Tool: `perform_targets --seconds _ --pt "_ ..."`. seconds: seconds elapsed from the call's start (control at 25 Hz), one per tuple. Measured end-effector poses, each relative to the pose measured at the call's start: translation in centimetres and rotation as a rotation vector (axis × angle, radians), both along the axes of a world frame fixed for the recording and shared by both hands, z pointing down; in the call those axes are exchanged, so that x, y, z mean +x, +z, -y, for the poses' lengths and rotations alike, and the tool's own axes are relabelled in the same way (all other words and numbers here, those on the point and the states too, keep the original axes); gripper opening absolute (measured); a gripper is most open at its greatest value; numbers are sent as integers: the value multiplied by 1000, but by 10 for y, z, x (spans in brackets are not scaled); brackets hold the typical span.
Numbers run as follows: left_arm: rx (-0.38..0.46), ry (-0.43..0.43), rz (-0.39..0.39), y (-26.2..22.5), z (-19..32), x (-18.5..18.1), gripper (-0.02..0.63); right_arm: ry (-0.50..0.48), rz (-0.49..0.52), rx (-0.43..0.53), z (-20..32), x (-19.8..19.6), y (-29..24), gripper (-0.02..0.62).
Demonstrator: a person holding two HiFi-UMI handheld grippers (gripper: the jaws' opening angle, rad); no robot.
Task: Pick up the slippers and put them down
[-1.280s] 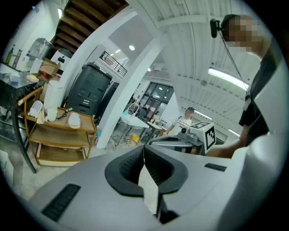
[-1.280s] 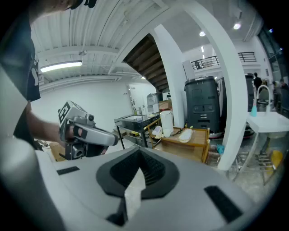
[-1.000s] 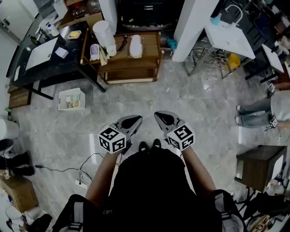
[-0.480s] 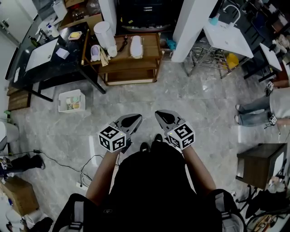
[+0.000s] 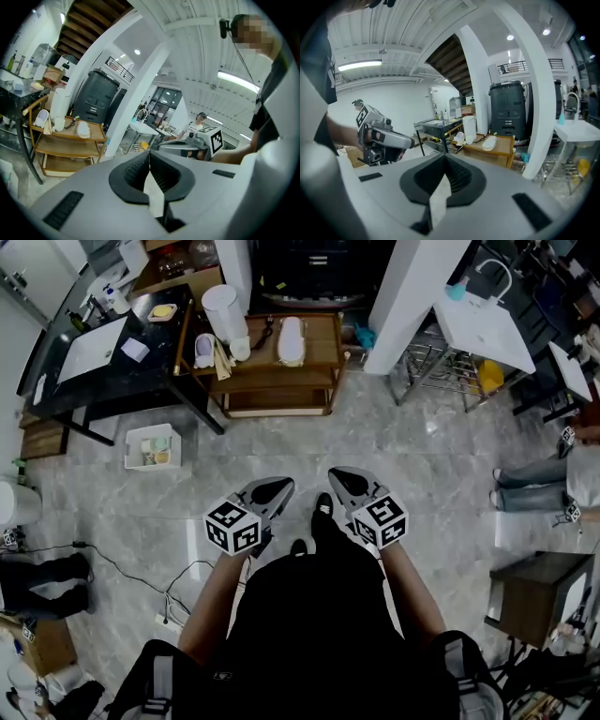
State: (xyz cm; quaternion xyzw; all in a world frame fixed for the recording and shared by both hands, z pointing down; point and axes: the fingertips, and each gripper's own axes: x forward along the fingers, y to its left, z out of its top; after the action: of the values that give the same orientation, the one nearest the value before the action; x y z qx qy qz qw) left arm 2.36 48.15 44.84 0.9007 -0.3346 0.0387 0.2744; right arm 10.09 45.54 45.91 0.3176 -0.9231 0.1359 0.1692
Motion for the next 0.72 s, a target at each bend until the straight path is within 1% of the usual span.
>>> perform_targets --seconds 0.32,0.72 --pt "-22 -58 18 1 53 2 12 -47 19 -15 59 5 -1 8" --pt "-44 -138 28 4 118 15 12 -112 18 -42 129 23 6 8"
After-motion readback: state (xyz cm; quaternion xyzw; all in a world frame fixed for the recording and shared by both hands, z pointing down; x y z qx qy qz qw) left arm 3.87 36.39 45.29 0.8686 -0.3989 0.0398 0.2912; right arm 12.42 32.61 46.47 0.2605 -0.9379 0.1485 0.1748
